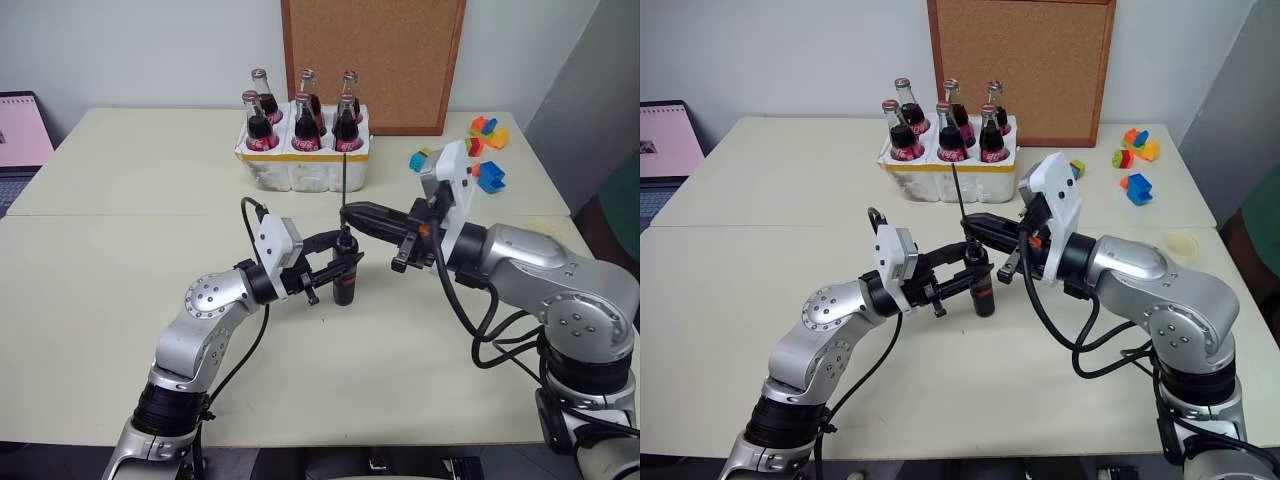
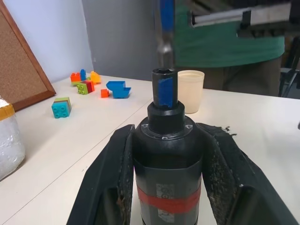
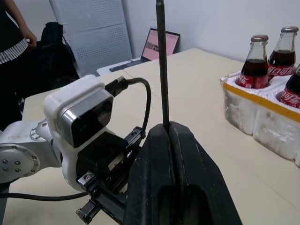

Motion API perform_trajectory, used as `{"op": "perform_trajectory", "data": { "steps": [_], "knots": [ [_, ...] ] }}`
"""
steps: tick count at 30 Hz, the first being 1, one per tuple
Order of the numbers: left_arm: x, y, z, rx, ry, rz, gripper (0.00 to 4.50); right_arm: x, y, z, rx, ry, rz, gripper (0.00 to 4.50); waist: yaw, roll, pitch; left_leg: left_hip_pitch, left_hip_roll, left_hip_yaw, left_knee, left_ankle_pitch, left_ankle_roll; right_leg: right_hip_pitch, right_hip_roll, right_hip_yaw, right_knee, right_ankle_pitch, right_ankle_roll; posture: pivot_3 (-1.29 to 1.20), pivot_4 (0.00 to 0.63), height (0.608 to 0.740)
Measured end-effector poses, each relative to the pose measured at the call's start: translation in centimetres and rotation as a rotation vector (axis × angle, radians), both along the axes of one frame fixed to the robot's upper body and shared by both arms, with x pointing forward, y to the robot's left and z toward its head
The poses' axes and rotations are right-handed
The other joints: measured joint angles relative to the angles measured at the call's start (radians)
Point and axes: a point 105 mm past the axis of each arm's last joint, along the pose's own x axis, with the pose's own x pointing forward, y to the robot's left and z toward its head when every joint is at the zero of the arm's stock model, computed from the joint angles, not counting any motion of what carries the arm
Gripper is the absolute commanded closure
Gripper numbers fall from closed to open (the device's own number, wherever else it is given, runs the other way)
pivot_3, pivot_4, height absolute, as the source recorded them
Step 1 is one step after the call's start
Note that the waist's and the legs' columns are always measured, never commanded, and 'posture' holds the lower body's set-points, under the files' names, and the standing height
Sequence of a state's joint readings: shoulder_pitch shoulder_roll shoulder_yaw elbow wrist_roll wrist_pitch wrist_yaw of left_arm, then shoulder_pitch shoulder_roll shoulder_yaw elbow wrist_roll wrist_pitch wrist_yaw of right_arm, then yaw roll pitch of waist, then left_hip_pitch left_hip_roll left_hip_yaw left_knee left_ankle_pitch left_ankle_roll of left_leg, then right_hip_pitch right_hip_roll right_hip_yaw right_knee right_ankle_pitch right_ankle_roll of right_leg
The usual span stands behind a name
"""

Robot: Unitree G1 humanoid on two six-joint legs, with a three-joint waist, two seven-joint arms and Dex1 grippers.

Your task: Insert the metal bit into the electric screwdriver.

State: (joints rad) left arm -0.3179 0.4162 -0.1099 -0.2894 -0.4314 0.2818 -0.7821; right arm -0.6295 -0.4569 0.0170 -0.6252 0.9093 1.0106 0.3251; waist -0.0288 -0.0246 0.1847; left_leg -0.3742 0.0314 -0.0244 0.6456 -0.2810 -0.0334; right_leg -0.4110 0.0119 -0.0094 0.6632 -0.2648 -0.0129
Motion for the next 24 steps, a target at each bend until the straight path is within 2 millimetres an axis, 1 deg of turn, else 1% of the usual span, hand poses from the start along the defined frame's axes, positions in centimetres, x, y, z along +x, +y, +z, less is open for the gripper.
{"op": "perform_trajectory", "data": {
  "steps": [24],
  "knots": [
    [0.09, 0.05, -0.07, -0.002, 0.001, 0.004, 2.86, 0.18, -0.57, -0.48, 0.016, -0.022, -0.039, 4.50, 0.000, 0.000, 0.000, 0.001, 0.000, 0.000, 0.000, 0.000, 0.000, 0.001, 0.000, 0.000, 0.001, 0.000, 0.000, 0.00, 0.150, 0.740]
  ]
}}
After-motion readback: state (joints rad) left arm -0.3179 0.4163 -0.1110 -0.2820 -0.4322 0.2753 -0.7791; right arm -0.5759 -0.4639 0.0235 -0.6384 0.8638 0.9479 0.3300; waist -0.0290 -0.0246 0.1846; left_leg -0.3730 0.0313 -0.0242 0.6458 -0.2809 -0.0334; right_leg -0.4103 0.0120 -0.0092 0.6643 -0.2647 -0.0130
